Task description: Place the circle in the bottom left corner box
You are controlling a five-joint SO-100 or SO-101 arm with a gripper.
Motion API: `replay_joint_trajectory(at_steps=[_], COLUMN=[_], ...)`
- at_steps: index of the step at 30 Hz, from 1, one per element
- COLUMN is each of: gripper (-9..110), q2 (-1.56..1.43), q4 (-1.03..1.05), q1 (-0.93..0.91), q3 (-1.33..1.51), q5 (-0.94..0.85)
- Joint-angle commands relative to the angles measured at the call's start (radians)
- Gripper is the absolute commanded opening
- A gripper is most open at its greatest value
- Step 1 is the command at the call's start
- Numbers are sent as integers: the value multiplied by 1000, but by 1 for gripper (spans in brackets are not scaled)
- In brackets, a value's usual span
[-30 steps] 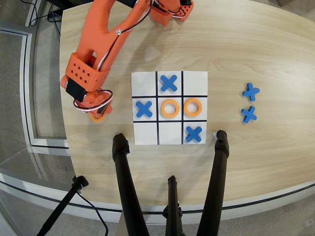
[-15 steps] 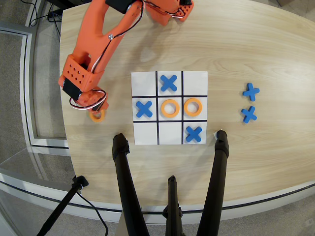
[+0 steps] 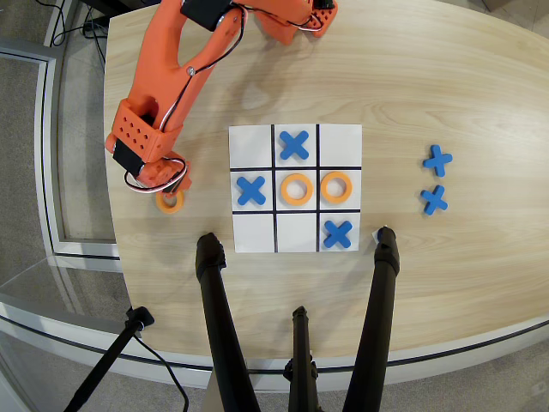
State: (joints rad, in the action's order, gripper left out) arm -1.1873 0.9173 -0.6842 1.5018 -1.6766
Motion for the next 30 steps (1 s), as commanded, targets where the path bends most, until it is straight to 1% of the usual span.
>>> replay_joint_trajectory(at_steps=[1,13,30], gripper=[16,16,16], q2=[-5,23,26], q4=[-9,-60,-63], q1=[-5,-17,-31], q3=[-35,-26,35], q5=[-5,-9,-44])
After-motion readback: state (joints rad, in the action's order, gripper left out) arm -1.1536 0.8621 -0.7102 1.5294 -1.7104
